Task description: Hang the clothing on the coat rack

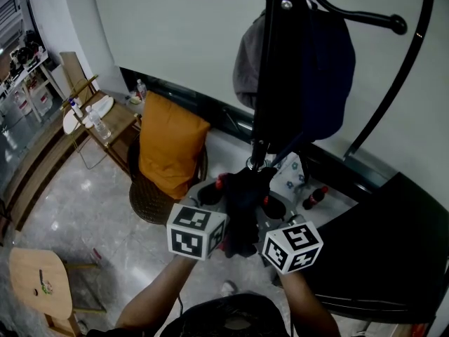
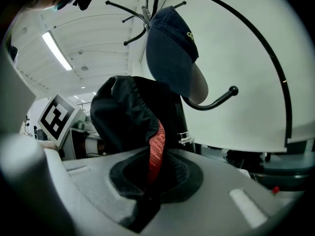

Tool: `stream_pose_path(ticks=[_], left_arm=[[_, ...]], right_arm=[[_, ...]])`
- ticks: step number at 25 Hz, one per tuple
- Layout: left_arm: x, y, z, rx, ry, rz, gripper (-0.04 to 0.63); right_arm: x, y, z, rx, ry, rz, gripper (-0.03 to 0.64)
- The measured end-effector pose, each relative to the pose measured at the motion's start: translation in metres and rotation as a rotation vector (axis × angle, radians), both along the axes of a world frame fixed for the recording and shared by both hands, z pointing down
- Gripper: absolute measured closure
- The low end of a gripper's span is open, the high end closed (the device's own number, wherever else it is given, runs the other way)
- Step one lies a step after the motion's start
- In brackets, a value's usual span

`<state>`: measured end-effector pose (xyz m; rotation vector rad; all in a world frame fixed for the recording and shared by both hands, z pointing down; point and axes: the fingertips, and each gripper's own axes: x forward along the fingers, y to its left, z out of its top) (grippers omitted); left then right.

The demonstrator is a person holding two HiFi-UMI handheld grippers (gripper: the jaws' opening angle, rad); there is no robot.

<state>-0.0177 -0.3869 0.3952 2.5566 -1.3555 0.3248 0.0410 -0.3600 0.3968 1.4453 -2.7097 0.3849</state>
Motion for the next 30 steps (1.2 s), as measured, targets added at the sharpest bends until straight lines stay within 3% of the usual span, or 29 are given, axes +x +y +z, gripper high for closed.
stream_pose_path(ticks=[30], left_arm=[[0.003,-0.008,0.021,-0.025,-0.022,0.011,0.561]], right_arm=[[-0.005,-0.010,0.024,-0.049,0.015,-0.019,0.591]])
